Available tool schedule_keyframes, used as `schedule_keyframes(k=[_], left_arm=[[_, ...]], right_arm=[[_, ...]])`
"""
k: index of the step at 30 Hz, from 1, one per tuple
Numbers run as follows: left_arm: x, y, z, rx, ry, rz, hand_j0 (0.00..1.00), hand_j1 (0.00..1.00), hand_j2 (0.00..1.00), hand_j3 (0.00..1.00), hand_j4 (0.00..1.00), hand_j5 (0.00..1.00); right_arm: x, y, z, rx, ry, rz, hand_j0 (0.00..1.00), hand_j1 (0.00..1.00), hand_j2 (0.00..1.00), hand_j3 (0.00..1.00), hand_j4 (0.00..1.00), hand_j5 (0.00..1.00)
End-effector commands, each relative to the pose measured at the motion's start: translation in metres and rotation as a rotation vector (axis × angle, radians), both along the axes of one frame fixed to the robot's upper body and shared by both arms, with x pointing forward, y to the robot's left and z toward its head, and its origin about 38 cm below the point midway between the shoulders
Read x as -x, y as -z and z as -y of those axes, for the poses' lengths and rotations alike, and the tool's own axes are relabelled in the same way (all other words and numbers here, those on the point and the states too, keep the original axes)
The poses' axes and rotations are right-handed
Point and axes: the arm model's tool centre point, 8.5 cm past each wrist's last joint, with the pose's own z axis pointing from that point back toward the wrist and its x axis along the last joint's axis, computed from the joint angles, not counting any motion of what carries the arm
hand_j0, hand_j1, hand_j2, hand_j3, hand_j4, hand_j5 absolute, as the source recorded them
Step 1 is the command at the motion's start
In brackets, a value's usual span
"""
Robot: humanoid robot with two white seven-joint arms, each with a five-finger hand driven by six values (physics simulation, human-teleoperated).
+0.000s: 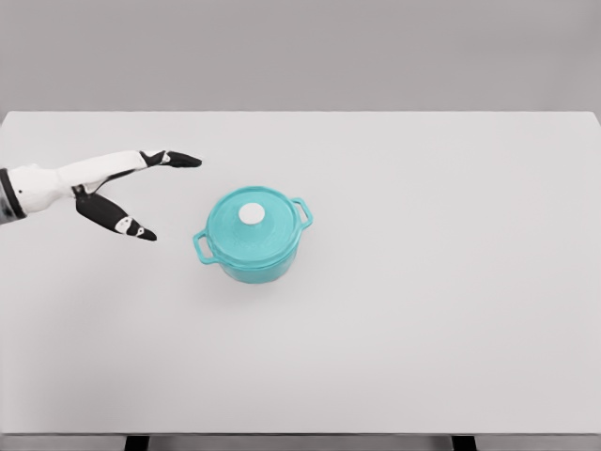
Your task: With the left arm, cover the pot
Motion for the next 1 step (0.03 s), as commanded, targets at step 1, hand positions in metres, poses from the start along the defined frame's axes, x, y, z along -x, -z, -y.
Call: schedule_keyframes(k=[1], left_arm=[[0.0059, -0.051, -0.0486, 0.007, -0.06, 0.118, 1.0, 1.0, 1.0, 1.0, 1.0, 1.0]], right_arm=[[0.0, 0.0, 0.0, -0.001, -0.001, 0.001, 1.0, 1.0, 1.0, 1.0, 1.0, 1.0]])
